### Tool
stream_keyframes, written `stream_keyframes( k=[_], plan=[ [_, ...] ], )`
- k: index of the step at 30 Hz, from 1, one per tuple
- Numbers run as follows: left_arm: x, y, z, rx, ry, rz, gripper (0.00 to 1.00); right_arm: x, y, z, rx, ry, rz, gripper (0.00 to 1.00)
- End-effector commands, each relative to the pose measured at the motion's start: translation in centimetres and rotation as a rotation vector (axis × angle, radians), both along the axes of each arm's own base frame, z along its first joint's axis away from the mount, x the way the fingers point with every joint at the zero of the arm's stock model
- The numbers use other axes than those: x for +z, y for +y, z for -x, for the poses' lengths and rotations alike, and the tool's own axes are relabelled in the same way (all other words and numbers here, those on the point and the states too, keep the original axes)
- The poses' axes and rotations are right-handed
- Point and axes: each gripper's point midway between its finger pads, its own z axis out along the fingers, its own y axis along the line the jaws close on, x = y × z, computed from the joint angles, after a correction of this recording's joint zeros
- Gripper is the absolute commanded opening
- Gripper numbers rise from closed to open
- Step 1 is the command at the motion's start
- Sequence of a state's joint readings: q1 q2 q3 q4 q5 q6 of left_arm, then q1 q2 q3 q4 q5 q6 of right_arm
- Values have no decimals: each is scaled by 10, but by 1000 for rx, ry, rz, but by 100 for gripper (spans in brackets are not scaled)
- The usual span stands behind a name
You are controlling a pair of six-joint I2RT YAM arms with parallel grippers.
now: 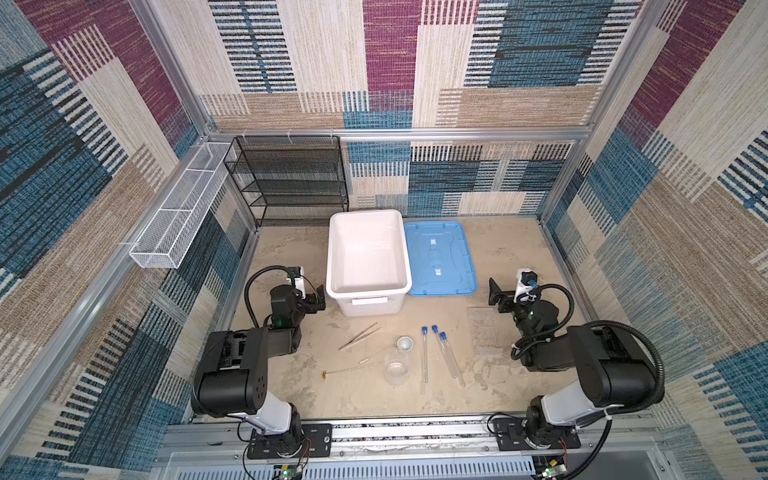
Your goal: Organize the chemistry lab equipment
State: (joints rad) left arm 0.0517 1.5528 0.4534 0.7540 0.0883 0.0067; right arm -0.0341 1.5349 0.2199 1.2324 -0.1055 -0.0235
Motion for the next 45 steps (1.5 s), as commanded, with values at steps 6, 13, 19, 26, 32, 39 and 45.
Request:
stream_keyframes(
  k=[6, 13, 19, 26, 32, 39, 45],
  plan=[
    [7, -1, -1, -11, -33, -8, 100, 8, 2, -1, 14, -29, 5, 99],
    [7, -1, -1, -12, -34, -8, 100, 8, 2, -1, 14, -28, 6, 99],
    [7, -1, -1, -11, -33, -8, 100, 8, 2, -1, 13, -29, 6, 99],
    [7, -1, -1, -12, -34, -8, 100, 8, 2, -1, 14, -28, 5, 99],
    [7, -1, -1, -12, -33, -8, 100, 8, 2, -2, 13, -29, 5, 99],
    [8, -1, -1, -12, -38, -8, 100, 9, 2, -1, 14, -31, 6, 99],
    [26, 24, 9, 148, -70, -15, 100, 20, 3, -8, 19, -7, 4, 99]
  ],
)
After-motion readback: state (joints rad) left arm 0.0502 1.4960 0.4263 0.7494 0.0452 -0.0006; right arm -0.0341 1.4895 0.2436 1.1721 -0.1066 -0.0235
